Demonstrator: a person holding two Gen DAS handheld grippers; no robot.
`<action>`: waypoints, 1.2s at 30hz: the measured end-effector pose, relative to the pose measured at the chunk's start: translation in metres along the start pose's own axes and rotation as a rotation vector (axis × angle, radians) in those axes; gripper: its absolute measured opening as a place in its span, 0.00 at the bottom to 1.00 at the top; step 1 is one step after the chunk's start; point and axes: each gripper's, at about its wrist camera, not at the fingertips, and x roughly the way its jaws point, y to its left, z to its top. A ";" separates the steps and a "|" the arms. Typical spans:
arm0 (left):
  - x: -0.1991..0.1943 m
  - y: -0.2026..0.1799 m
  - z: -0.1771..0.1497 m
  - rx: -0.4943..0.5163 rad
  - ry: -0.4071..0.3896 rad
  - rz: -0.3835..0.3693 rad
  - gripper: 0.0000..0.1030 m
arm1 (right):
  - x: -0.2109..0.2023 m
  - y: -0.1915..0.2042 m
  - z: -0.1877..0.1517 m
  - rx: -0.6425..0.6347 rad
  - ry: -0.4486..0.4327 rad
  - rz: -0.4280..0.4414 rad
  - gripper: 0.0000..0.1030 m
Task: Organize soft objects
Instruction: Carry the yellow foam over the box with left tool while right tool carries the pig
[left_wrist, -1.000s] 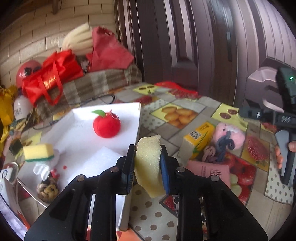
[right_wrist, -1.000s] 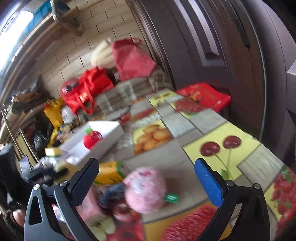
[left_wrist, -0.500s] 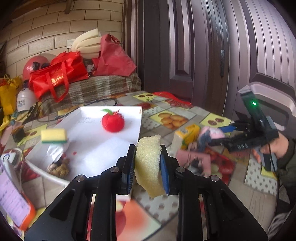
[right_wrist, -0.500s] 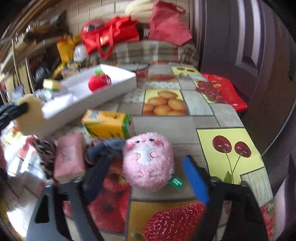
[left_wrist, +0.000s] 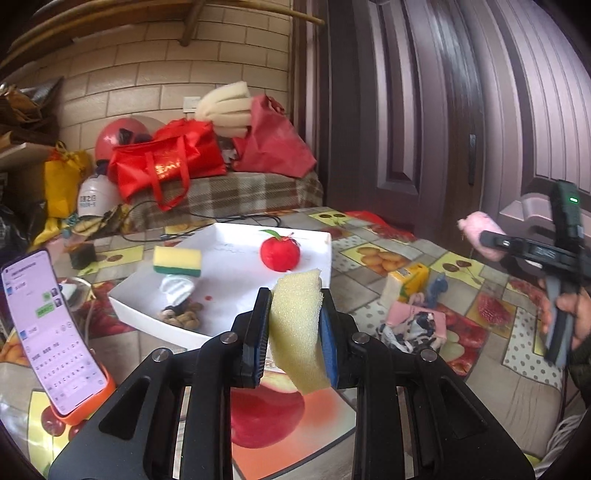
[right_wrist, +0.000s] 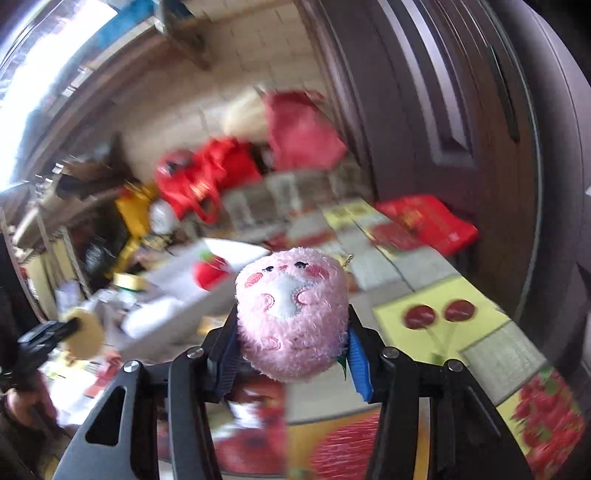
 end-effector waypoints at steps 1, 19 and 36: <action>0.000 0.003 0.000 -0.008 -0.004 0.015 0.23 | -0.002 0.013 -0.003 -0.010 -0.017 0.026 0.49; 0.026 0.037 0.008 -0.019 -0.059 0.201 0.23 | 0.064 0.140 -0.026 -0.228 0.106 0.229 0.49; 0.052 0.076 0.018 -0.130 -0.063 0.235 0.23 | 0.133 0.198 -0.031 -0.268 0.257 0.292 0.49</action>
